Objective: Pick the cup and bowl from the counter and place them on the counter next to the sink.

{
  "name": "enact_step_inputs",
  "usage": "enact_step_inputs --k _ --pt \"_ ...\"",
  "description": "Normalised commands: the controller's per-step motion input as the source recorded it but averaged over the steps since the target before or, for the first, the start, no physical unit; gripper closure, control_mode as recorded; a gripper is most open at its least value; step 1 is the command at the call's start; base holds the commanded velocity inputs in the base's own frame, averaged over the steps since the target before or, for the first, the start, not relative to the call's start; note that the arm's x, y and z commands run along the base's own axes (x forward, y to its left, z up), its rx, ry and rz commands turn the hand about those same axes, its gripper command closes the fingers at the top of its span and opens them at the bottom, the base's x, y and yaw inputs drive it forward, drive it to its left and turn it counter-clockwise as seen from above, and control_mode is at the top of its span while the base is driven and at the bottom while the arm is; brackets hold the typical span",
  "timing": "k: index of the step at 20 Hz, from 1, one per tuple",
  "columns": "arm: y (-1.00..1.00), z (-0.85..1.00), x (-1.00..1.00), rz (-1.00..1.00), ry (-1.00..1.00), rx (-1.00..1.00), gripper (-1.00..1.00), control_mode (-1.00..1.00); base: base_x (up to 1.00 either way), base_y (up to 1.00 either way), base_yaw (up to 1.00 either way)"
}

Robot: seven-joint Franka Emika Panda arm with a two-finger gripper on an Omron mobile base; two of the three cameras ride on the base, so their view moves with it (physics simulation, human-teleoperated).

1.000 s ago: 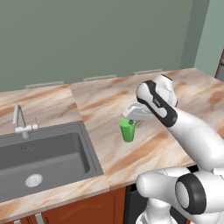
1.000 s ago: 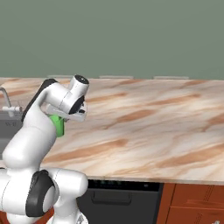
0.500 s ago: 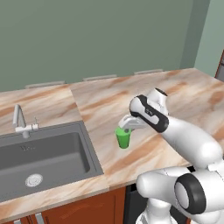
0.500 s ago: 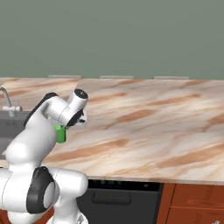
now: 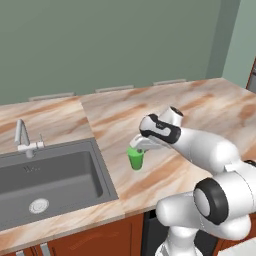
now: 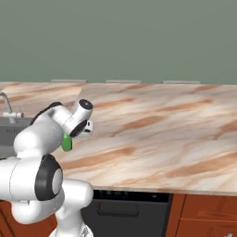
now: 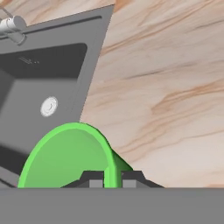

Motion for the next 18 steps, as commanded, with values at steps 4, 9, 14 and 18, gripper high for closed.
enact_step_inputs --k 4,9,14,18 --pt "0.28 -0.09 0.1 -0.04 0.0 0.0 1.0 -1.0 0.0 0.0 0.0" --pt "0.33 -0.09 0.15 -0.02 0.0 0.0 1.0 -1.0 0.0 0.0 0.0" --pt "0.09 -0.43 0.44 -0.05 0.0 0.0 1.0 -1.0 0.0 0.0 0.0" --pt "0.08 -0.64 0.31 -0.04 0.0 0.0 1.0 -1.0 0.0 0.0 0.0"
